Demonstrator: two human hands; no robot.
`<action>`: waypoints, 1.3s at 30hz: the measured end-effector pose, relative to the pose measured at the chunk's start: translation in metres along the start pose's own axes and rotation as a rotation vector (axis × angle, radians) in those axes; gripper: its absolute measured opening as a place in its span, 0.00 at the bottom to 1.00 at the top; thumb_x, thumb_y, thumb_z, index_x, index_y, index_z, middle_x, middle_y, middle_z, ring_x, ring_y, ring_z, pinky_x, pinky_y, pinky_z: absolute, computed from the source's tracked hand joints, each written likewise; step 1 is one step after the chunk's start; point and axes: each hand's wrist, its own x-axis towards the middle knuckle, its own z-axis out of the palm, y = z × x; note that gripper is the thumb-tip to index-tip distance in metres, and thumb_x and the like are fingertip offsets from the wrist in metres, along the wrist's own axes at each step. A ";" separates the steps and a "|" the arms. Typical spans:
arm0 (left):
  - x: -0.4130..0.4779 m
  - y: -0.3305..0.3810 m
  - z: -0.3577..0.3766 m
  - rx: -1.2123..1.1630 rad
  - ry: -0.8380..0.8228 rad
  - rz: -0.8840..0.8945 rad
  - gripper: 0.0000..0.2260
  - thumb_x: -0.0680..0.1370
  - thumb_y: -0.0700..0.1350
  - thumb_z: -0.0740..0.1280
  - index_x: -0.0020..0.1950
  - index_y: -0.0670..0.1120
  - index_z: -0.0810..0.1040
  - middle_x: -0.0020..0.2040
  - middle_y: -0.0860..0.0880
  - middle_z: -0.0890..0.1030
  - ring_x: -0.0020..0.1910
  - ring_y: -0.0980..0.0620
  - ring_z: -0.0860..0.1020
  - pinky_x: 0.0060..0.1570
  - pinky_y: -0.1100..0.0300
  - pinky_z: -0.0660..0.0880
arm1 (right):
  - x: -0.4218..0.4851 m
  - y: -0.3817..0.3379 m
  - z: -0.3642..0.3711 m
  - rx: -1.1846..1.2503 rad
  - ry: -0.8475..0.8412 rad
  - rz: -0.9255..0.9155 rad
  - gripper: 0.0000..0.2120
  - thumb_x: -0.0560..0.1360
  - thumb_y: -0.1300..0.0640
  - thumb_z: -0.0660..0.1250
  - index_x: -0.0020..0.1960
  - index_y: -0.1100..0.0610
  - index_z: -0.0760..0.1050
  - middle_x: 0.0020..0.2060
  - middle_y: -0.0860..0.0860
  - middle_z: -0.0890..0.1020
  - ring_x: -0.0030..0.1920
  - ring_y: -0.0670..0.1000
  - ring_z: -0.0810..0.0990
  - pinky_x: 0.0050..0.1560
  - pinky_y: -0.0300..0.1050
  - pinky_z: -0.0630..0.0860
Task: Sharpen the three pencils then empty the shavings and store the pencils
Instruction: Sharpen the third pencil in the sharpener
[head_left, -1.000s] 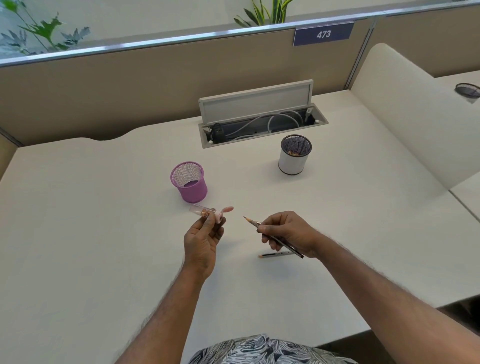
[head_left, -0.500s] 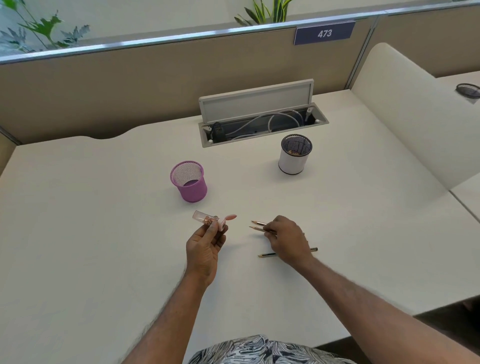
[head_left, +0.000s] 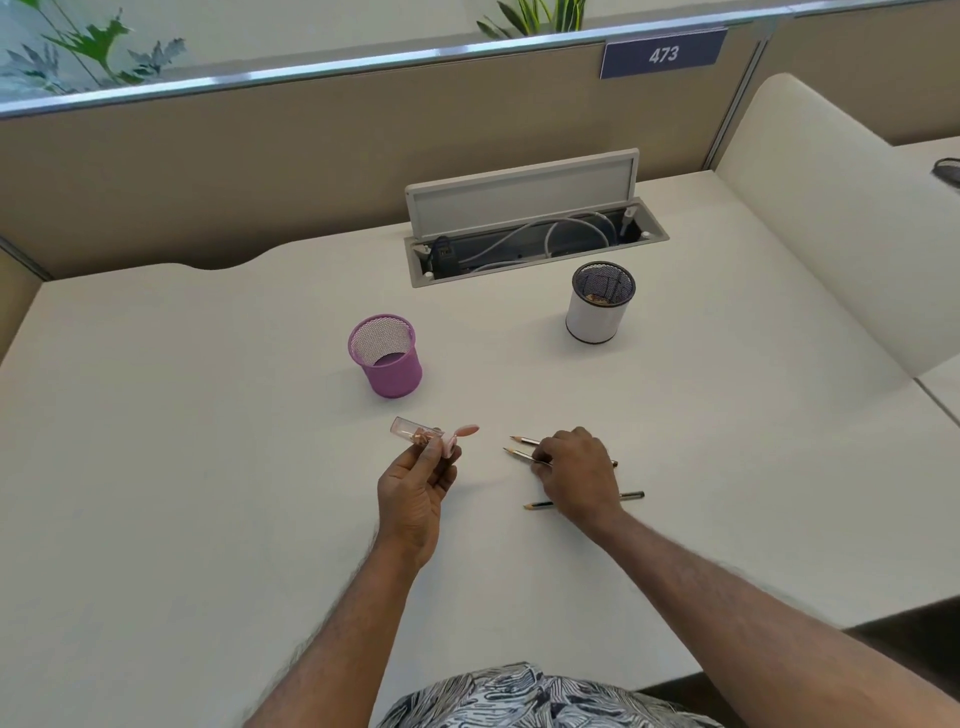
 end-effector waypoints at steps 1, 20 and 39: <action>0.000 0.000 0.000 0.003 -0.004 0.003 0.08 0.80 0.40 0.65 0.48 0.44 0.84 0.44 0.47 0.84 0.44 0.53 0.82 0.45 0.61 0.76 | 0.001 0.000 0.000 0.006 -0.007 -0.003 0.04 0.74 0.57 0.69 0.46 0.55 0.82 0.41 0.52 0.83 0.47 0.55 0.76 0.47 0.48 0.71; 0.002 -0.002 -0.006 -0.004 0.002 -0.006 0.07 0.81 0.41 0.65 0.53 0.43 0.83 0.44 0.48 0.84 0.45 0.54 0.82 0.45 0.62 0.77 | -0.003 0.004 -0.005 0.120 -0.012 0.065 0.08 0.72 0.55 0.72 0.51 0.54 0.81 0.46 0.48 0.83 0.51 0.52 0.74 0.44 0.43 0.67; 0.000 -0.004 0.006 -0.025 -0.015 -0.015 0.07 0.80 0.40 0.64 0.51 0.42 0.82 0.43 0.47 0.83 0.45 0.52 0.81 0.46 0.62 0.76 | -0.034 0.015 -0.024 0.034 -0.167 -0.342 0.06 0.77 0.56 0.66 0.49 0.57 0.80 0.46 0.51 0.80 0.50 0.54 0.76 0.50 0.46 0.71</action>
